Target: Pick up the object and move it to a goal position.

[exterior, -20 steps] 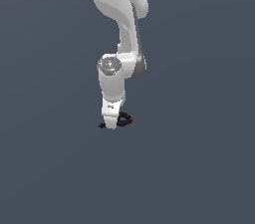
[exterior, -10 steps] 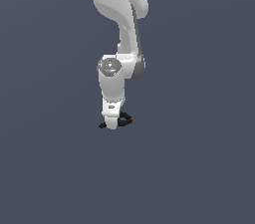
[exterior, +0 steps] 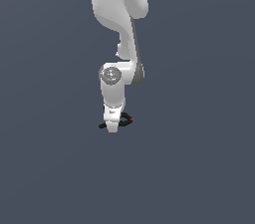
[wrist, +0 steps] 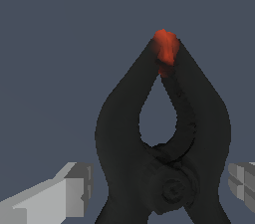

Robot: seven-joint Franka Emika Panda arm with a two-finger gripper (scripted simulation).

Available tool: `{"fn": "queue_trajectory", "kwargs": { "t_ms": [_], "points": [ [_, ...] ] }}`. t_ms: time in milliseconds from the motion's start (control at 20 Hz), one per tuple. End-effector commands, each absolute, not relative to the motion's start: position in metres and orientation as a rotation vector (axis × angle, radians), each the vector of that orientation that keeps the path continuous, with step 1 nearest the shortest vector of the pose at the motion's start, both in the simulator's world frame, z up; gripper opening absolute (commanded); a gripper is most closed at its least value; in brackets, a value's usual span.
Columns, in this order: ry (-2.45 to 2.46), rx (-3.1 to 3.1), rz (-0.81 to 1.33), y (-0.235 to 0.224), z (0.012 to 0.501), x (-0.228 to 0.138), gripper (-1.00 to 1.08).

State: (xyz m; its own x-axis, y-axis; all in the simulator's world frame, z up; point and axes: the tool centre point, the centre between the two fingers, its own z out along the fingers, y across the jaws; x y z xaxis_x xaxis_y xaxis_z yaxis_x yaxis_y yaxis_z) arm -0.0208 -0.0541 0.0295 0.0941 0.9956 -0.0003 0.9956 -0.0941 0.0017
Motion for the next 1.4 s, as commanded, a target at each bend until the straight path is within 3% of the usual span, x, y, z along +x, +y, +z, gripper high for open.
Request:
{"fn": "queue_trajectory", "kwargs": {
  "t_ms": [0,150,200,900,1350],
  "points": [
    [2.116,2.322,0.000,-0.054,0.022,-0.021,1.00],
    [2.116,2.322,0.000,-0.054,0.019,-0.021,1.00],
    [2.116,2.322,0.000,-0.054,0.019,-0.021,-1.00],
    [2.112,2.320,0.005,-0.059,0.027,-0.019,-1.00],
    [2.113,2.320,0.004,-0.102,0.074,-0.021,-1.00]
  ]
}}
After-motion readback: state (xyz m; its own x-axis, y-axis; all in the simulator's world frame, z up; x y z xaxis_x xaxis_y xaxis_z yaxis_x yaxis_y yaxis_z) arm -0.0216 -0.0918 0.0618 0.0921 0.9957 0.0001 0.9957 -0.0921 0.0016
